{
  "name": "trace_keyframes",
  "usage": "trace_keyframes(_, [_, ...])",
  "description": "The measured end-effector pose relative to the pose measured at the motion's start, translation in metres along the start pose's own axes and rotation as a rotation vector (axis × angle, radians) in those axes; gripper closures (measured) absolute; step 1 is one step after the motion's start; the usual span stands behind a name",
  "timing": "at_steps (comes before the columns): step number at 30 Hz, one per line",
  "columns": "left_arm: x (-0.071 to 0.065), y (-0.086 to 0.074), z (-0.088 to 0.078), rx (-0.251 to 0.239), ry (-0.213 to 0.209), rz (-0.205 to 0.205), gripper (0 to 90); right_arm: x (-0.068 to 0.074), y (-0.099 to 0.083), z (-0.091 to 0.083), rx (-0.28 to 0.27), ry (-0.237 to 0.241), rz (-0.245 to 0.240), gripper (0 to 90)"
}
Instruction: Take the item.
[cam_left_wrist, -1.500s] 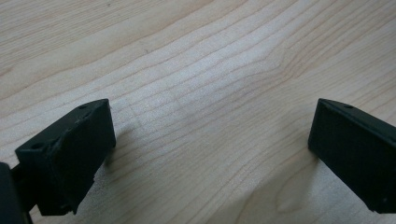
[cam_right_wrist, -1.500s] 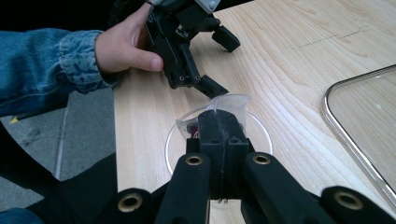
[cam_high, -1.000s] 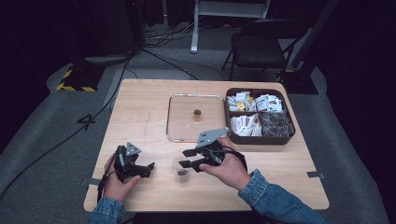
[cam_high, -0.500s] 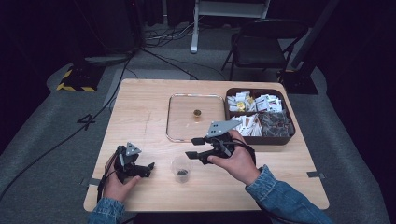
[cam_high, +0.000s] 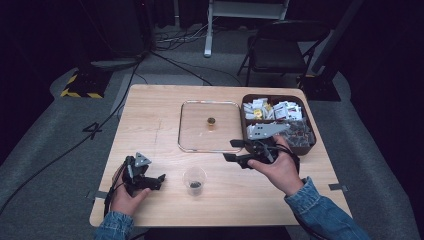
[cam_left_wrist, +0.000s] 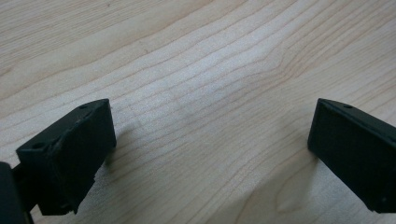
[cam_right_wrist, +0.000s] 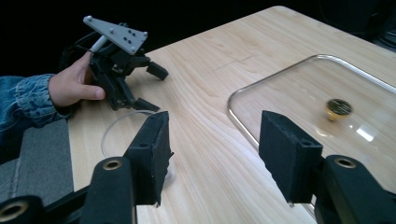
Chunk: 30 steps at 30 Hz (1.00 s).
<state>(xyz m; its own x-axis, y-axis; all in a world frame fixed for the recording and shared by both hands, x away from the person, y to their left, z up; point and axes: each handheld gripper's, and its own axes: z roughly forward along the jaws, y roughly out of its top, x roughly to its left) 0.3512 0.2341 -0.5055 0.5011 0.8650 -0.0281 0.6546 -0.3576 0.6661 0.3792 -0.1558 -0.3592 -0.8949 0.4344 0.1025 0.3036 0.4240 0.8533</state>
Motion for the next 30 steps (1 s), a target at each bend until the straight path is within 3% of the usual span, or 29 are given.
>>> trace_keyframes(3, [0.000,0.000,0.000,0.000,0.000,0.000,1.2,-0.004,-0.003,-0.007,-0.008,-0.013,0.012,44.6])
trace_keyframes(11, [-0.001,-0.001,-0.001,-0.001,0.009,-0.008,0.7,-0.015,-0.019,-0.036,0.001,-0.106,0.036,42.4])
trace_keyframes(17, [-0.001,-0.002,-0.002,0.004,0.015,-0.016,0.2,-0.021,-0.036,-0.055,0.011,-0.173,0.039,40.8])
trace_keyframes(21, [-0.002,-0.003,-0.002,0.001,0.021,-0.023,0.2,-0.024,-0.044,-0.062,0.047,-0.210,0.030,39.3])
trace_keyframes(23, [-0.002,-0.003,-0.002,0.001,0.022,-0.023,0.2,-0.026,-0.050,-0.068,0.033,-0.255,0.016,39.2])
trace_keyframes(26, [-0.002,-0.003,-0.002,0.002,0.023,-0.023,0.2,-0.029,-0.062,-0.075,0.003,-0.284,0.056,39.7])
trace_keyframes(28, [-0.002,-0.003,-0.002,0.002,0.022,-0.024,0.2,-0.033,-0.068,-0.075,0.047,-0.284,0.064,39.1])
trace_keyframes(30, [-0.002,-0.003,-0.002,0.002,0.021,-0.023,0.2,-0.035,-0.075,-0.077,0.044,-0.295,0.085,39.0])
